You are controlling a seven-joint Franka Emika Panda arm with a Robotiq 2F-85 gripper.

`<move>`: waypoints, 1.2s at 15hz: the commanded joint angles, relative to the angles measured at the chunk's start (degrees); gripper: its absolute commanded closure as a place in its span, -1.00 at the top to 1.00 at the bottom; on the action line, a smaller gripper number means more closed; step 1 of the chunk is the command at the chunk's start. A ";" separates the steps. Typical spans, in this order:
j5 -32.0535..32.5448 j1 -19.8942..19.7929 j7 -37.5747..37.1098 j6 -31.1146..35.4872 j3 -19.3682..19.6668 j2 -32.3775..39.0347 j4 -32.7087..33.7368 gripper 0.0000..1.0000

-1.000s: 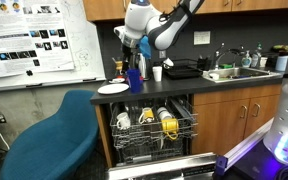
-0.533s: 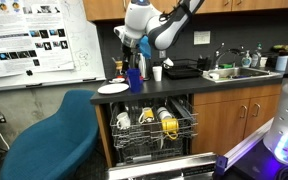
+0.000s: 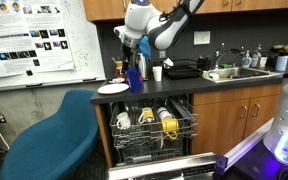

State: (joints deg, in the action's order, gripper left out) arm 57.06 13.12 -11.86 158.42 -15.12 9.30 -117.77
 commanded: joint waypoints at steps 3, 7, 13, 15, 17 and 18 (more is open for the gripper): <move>0.00 0.00 0.00 0.00 0.00 0.00 0.00 1.00; 0.00 0.00 0.00 0.00 0.00 0.00 0.00 1.00; 5.04 3.36 -7.02 -4.71 -0.03 3.44 2.49 1.00; 6.33 4.95 -8.78 -7.89 -0.14 4.34 3.11 1.00; 8.14 6.50 -10.67 -11.25 0.06 4.46 3.65 1.00; 8.93 7.18 -11.54 -12.72 0.06 4.28 3.94 1.00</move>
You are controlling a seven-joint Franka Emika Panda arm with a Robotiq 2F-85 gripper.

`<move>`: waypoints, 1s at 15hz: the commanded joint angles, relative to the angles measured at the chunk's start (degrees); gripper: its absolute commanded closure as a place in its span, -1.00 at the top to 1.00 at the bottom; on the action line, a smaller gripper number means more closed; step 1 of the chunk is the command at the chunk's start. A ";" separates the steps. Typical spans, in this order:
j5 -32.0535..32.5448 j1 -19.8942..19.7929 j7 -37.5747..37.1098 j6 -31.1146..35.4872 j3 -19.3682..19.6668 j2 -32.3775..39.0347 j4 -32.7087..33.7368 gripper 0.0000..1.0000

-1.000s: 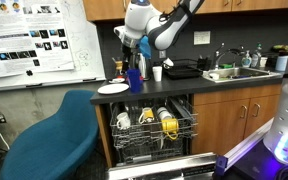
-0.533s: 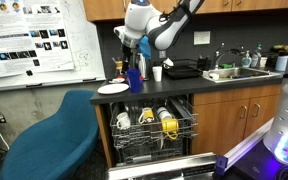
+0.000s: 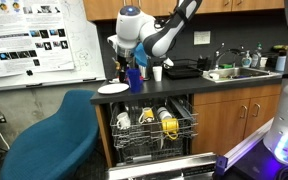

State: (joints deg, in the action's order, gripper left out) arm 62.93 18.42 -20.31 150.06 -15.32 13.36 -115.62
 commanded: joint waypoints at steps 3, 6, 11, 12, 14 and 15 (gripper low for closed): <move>3.90 3.36 -2.56 -9.26 0.27 -0.60 2.69 1.00; 2.53 3.62 0.17 -13.40 -0.24 -0.97 4.38 1.00; -9.80 1.35 13.67 -14.63 -1.35 -1.53 5.58 1.00; -13.56 0.85 17.77 -14.56 -1.52 -1.70 5.66 1.00; -20.20 0.00 25.56 -14.86 -1.71 -2.26 6.14 1.00; -22.97 -0.33 28.96 -15.05 -1.71 -2.59 6.48 1.00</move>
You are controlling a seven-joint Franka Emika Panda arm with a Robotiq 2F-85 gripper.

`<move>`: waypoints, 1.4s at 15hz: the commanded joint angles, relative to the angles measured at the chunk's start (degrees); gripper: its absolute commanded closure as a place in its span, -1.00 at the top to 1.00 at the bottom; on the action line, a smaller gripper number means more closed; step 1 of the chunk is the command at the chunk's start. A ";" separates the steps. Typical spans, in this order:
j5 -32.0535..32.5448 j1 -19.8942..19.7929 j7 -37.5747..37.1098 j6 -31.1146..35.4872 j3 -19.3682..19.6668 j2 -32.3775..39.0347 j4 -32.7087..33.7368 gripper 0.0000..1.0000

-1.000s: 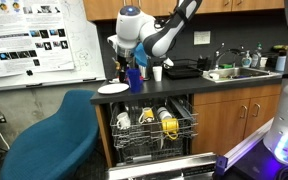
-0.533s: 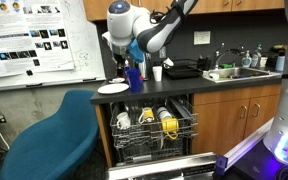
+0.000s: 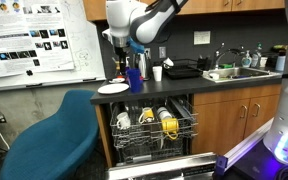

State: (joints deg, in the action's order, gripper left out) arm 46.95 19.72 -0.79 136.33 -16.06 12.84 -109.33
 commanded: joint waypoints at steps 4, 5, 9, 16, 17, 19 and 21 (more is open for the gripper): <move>-17.99 -3.30 22.52 -2.50 -0.68 -2.84 2.23 1.00; -20.22 -3.57 25.26 -3.44 -0.54 -2.60 3.20 1.00; -26.87 -5.09 32.64 -7.20 0.05 0.03 5.92 1.00; -29.43 -6.36 37.05 -9.16 0.81 7.55 9.80 1.00; -29.18 -6.34 37.56 -9.21 0.82 8.54 10.42 1.00; -28.55 -6.07 38.34 -9.85 0.94 10.02 11.68 1.00; -28.22 -5.91 39.07 -10.58 1.04 10.73 12.58 1.00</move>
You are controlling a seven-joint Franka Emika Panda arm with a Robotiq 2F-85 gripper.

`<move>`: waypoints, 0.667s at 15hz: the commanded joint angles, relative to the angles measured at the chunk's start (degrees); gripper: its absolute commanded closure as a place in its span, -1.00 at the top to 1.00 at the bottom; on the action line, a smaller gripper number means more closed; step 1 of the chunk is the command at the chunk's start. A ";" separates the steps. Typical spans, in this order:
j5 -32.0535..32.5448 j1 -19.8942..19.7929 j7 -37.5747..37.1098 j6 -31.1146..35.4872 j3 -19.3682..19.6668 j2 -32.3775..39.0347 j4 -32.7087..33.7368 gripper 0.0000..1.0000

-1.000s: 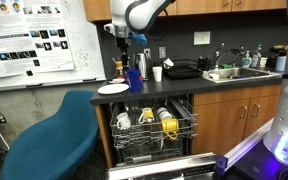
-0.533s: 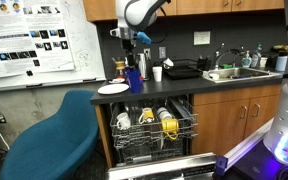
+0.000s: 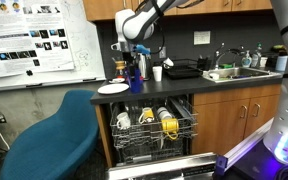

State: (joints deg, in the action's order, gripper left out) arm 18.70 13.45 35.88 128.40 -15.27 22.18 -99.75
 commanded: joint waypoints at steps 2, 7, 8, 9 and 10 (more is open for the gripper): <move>0.14 0.35 3.16 -3.25 0.31 1.27 3.12 1.00; 0.13 0.05 3.82 -3.17 0.36 -1.59 1.31 1.00; 0.30 0.02 3.66 -3.01 0.49 -2.17 1.03 1.00; 0.30 -0.04 3.58 -2.92 0.53 -2.62 0.96 1.00; 0.38 -0.10 3.52 -2.76 0.61 -2.99 0.86 1.00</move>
State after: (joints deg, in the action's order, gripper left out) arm 18.83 13.45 38.37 126.42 -15.23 22.01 -97.67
